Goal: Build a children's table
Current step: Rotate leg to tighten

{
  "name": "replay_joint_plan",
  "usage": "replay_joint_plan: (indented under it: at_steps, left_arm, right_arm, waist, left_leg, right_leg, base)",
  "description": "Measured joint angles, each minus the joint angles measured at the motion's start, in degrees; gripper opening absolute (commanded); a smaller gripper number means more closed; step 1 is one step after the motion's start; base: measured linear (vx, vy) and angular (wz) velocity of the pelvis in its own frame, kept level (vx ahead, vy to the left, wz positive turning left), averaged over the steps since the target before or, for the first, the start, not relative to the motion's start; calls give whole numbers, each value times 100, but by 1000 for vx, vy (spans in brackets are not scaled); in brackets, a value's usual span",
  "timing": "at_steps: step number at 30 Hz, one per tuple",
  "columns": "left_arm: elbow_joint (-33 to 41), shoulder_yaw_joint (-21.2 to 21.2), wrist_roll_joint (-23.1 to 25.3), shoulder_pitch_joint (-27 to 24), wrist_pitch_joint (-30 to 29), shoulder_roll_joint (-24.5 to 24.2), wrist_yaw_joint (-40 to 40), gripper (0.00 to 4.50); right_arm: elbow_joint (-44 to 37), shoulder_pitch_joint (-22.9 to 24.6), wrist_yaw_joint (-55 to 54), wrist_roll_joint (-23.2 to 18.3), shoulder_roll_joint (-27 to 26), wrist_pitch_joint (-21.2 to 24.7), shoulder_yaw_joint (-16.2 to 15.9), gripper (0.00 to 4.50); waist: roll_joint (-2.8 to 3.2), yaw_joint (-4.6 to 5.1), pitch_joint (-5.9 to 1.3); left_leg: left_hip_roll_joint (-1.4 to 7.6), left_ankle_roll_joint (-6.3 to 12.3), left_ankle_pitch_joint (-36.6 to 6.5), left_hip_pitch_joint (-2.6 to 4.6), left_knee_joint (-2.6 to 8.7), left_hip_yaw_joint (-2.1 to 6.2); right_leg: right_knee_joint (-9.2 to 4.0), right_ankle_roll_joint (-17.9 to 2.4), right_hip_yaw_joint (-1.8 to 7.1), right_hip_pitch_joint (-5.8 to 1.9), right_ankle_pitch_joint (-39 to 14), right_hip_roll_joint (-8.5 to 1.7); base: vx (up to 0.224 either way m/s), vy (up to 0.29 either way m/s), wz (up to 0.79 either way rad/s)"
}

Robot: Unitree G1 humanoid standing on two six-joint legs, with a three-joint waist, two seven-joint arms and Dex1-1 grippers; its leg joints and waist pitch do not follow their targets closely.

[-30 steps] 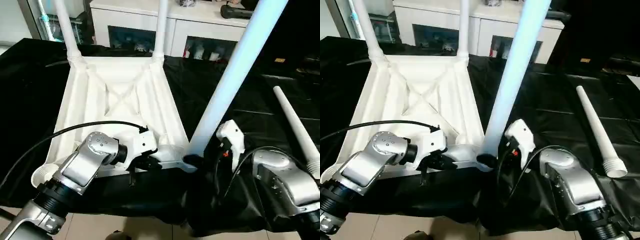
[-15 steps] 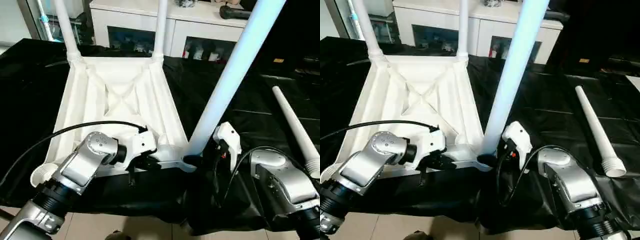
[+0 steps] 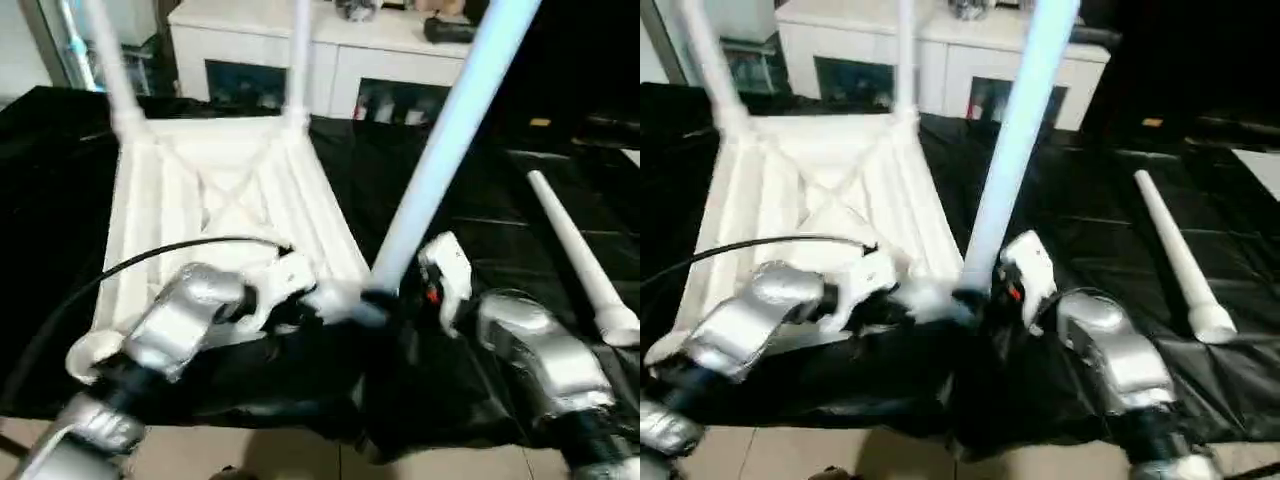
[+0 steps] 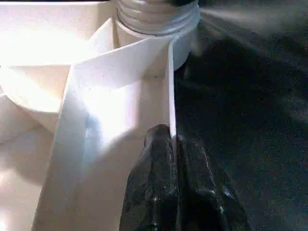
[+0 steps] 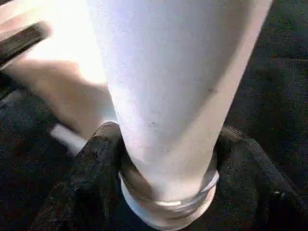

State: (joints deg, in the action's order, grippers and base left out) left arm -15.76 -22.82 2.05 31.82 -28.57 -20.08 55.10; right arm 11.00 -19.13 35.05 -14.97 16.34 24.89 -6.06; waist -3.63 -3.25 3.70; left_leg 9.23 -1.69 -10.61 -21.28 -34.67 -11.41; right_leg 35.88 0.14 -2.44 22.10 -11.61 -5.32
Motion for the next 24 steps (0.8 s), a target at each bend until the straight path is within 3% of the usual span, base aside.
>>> replay_joint_plan:
  at_steps: [7, 12, 18, 20, 24]
  left_arm:
    - [-723, 221, 50, 506, -547, 765, -1068, 0]
    - [-1209, 295, 221, 893, -643, 1275, -1757, 0]
    - [-1212, 287, 213, 900, -640, 1265, -1775, 0]
    - [-1149, 272, 200, 859, -611, 1152, -1631, 0]
    - [-989, 260, 207, 752, -537, 985, -1463, 0]
  right_arm:
    - [652, -596, -2170, 211, -1143, 77, 552, 254]
    - [1231, -1083, -3404, 414, -1720, -231, 841, 253]
    - [1327, -1076, -3390, 438, -1770, -445, 851, 253]
    - [1193, -928, -3146, 436, -1707, -501, 817, 309]
    - [931, -736, -2817, 398, -1611, -522, 747, 340]
  waist:
    - [1, 94, 0]
    - [-1, 64, -1]
    - [-1, 22, -1]
    - [1, 19, 0]
    - [5, 54, 3]
  left_leg:
    - [0, -14, 8, -16, 5, 0]
    - [2, 7, 41, -101, 12, -1]
    - [6, 30, 47, -99, 18, -3]
    - [7, 16, 44, -99, 18, -3]
    - [8, 9, 48, -94, 18, -3]
  right_leg:
    - [-6, -21, -1, 24, 29, 0]
    - [-9, -14, -9, 99, 34, 1]
    - [-14, -14, -12, 100, 35, 3]
    - [-14, -12, -11, 100, 38, 3]
    - [-10, -8, -7, 99, 49, 6]
  base:
    - [0, 0, 0]
    - [0, 0, 0]
    - [0, 0, 0]
    - [0, 0, 0]
    - [0, 0, 0]
